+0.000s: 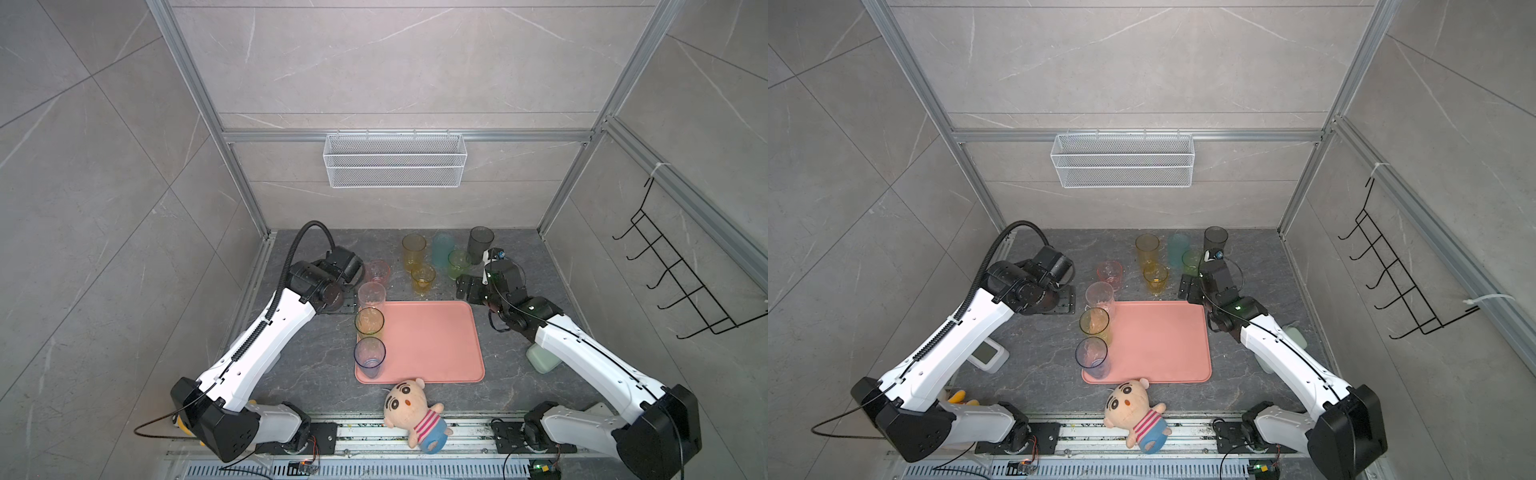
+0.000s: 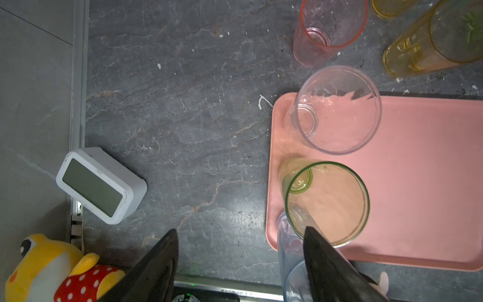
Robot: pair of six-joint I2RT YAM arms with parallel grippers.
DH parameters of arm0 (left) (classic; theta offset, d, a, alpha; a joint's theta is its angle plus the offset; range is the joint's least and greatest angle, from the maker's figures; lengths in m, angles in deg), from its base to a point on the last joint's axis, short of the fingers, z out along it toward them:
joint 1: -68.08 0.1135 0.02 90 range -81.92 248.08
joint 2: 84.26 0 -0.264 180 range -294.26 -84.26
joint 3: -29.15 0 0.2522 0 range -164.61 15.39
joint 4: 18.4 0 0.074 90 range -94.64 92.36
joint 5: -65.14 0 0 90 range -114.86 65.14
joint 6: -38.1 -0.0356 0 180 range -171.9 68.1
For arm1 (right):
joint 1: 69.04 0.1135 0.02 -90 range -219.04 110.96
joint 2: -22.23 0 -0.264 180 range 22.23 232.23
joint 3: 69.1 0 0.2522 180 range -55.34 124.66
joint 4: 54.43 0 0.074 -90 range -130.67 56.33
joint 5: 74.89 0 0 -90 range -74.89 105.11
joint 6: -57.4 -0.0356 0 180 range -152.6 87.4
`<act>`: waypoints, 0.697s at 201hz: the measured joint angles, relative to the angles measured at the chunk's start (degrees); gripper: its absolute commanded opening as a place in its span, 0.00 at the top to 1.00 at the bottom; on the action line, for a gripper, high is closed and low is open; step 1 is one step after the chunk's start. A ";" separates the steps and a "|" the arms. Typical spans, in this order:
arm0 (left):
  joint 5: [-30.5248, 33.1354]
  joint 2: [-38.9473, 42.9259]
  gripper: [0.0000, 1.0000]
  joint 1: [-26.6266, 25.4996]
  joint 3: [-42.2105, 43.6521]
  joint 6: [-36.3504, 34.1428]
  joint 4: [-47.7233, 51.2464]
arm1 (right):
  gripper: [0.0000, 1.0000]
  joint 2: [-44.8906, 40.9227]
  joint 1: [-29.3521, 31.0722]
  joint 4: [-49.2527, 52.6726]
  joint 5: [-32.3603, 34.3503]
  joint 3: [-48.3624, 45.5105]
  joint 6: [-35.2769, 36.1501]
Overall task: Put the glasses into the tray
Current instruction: 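Raise the left gripper off the tray while the right gripper moves toward the yellow glasses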
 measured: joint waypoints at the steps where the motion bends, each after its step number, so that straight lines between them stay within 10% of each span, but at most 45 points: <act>1: -0.07 0.09 0.20 0.13 0.11 -0.07 -0.13 | 0.01 -0.07 0.00 0.07 0.00 0.07 0.00; 140: -5.57 9.16 0.03 10.14 17.97 -12.20 -17.51 | 0.01 13.99 1.40 9.73 1.03 23.21 -3.04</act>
